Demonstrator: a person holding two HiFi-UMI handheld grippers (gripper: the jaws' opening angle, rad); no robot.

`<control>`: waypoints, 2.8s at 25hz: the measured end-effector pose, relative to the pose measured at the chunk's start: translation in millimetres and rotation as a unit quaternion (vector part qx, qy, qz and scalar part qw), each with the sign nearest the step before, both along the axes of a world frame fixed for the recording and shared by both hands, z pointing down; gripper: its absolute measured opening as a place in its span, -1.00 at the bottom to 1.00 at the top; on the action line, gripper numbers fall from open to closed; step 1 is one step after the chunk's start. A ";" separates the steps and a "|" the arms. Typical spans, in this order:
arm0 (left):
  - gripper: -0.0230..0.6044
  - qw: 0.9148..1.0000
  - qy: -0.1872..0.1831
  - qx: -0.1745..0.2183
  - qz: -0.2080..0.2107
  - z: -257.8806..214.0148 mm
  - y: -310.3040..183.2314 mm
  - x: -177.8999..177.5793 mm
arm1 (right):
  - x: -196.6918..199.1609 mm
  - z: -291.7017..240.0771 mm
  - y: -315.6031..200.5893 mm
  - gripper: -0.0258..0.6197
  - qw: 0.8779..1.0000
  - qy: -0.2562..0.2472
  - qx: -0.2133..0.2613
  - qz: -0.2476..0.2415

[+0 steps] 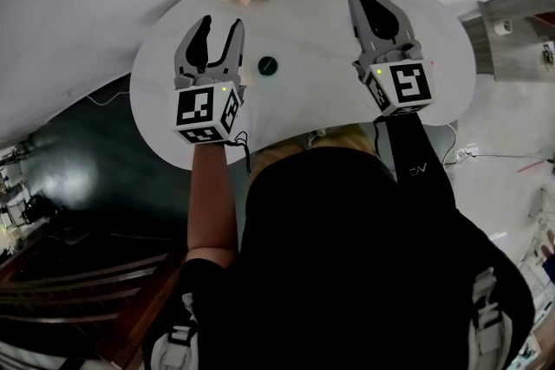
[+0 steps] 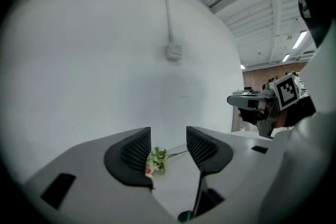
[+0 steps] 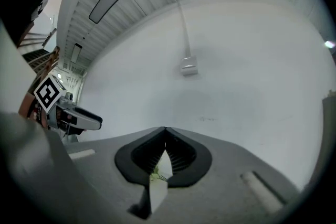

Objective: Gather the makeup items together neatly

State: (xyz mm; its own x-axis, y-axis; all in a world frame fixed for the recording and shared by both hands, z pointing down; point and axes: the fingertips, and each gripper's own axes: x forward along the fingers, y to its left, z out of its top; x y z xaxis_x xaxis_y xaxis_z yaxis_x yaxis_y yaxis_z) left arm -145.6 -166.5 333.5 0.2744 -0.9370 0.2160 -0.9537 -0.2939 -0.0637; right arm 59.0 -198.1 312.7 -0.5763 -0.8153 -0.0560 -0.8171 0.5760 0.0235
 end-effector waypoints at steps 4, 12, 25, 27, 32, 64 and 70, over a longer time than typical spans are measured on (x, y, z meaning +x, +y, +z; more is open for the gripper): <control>-0.25 0.999 0.004 -0.004 0.051 4.9 -13.5 44.0 | 35.6 1.4 3.2 -0.90 0.999 0.004 -0.004 0.039; -0.25 0.990 0.011 -0.012 0.140 12.9 -32.4 121.6 | 99.7 6.2 16.1 -0.90 0.993 0.009 -0.012 0.116; -0.25 0.976 0.023 -0.059 0.210 43.0 -44.5 199.4 | 149.7 16.5 28.4 -0.90 0.984 0.013 -0.033 0.173; -0.25 0.974 0.020 -0.083 0.209 66.1 -48.2 211.2 | 148.7 20.2 28.9 -0.90 0.984 0.014 -0.036 0.172; -0.25 0.968 0.009 -0.160 0.191 138.6 -62.7 237.3 | 152.6 28.2 32.3 -0.91 0.983 0.021 -0.046 0.178; -0.88 0.944 -0.015 -0.291 0.152 245.7 -72.3 245.3 | 189.1 39.2 36.7 -0.90 0.978 0.053 -0.062 0.190; -0.88 0.970 0.028 -0.209 0.120 165.9 -48.2 197.9 | 139.4 32.0 38.3 -0.90 0.988 0.031 -0.050 0.142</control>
